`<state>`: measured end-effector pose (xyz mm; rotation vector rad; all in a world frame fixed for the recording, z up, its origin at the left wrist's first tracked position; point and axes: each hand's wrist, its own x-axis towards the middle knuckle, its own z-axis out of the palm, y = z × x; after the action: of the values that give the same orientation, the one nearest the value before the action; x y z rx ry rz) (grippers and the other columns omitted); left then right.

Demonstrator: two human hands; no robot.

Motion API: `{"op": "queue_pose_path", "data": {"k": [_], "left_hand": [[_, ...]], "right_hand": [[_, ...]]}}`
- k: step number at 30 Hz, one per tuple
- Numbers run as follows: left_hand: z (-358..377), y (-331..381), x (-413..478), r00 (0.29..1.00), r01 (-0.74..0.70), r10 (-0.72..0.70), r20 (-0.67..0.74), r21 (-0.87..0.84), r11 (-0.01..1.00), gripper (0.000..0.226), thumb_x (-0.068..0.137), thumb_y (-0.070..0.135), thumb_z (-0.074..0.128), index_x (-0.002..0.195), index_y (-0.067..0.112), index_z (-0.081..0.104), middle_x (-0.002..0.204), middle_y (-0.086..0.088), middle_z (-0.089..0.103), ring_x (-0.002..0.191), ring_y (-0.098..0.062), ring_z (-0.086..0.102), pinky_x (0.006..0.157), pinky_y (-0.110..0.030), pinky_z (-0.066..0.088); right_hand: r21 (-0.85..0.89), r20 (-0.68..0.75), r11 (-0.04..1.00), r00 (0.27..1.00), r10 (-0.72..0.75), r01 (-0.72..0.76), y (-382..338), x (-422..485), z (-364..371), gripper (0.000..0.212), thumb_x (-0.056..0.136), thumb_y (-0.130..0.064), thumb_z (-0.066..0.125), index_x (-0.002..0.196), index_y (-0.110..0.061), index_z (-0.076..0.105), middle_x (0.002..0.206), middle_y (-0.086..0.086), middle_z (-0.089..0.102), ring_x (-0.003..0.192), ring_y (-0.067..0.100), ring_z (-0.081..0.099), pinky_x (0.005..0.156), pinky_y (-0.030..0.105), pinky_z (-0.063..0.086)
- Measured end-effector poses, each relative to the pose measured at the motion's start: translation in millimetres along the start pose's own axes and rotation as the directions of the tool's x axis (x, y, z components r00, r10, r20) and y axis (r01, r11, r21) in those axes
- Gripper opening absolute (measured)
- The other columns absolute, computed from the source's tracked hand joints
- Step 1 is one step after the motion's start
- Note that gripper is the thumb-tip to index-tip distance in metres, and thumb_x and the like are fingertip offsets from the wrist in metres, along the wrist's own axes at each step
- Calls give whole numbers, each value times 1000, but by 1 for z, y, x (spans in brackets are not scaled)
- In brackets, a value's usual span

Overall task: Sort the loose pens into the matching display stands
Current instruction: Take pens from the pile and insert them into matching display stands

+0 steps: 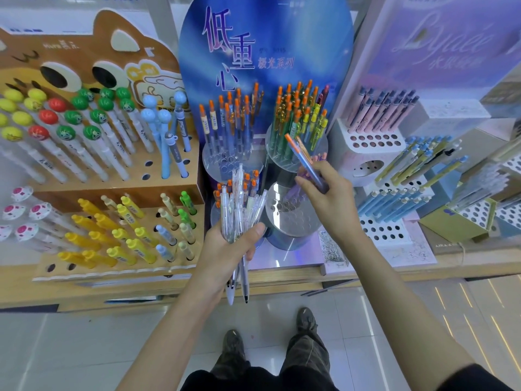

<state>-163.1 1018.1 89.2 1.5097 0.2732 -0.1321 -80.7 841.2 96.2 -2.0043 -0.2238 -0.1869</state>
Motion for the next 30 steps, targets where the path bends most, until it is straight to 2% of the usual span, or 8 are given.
{"op": "queue_pose_path", "data": {"k": [4,7,11,14,17,21,27,30], "left_hand": [[-2,-1,0,1000,6,-6,-4,-3,1000,10,86,23,65,84,16,58,49,1,47,48,-11,44,58,-25,40],[-3,-2,0,1000,3,-3,2,-6,1000,10,87,21,65,84,15,58,49,0,46,48,-12,44,59,-25,40],[-3,-2,1,1000,-4,5,15,-15,1000,7,87,20,64,86,17,59,48,1,46,48,-11,44,59,-26,40],[-2,-1,2,1000,-2,3,13,-17,1000,8,87,21,65,85,17,58,49,1,47,47,-11,44,59,-27,40],[-1,-1,2,1000,-9,9,7,-21,1000,11,87,20,65,82,15,57,49,1,47,47,-12,43,59,-28,38],[3,-1,2,1000,-16,16,4,-34,999,9,87,19,65,83,18,58,50,3,46,47,-12,43,59,-29,38],[4,-2,0,1000,-22,22,-4,-51,998,12,87,16,65,79,21,58,52,2,47,48,-12,43,60,-31,38],[3,-2,0,1000,-25,24,-6,-53,998,14,86,20,67,75,23,58,51,1,47,48,-12,43,60,-31,38]], "right_hand": [[-37,-34,997,997,-74,73,5,6,-6,11,93,-12,60,94,-11,70,76,3,63,67,8,54,64,15,42],[-110,27,987,993,-114,117,7,12,-9,12,94,-13,58,96,-10,70,73,2,57,67,13,52,63,19,41],[-244,84,951,981,-172,188,9,18,-7,14,94,-14,57,104,-11,66,81,-6,57,70,6,50,64,21,40],[-222,63,968,992,-109,120,7,16,-7,12,93,-16,59,103,-11,63,80,-6,60,67,12,54,62,27,44],[-104,39,994,999,-33,37,4,13,-4,8,91,-16,62,97,-12,67,79,-2,63,67,16,56,64,29,45],[-75,-13,997,1000,17,-18,6,15,3,6,90,-17,64,92,-14,69,69,-7,58,59,8,48,58,22,40],[-260,-110,966,994,-13,-16,12,11,12,14,91,-28,63,100,-17,67,58,-11,50,52,6,44,52,27,34],[-172,-95,985,995,13,-29,6,6,15,29,90,-30,63,117,-20,58,69,-7,60,59,11,52,57,28,42]]}}
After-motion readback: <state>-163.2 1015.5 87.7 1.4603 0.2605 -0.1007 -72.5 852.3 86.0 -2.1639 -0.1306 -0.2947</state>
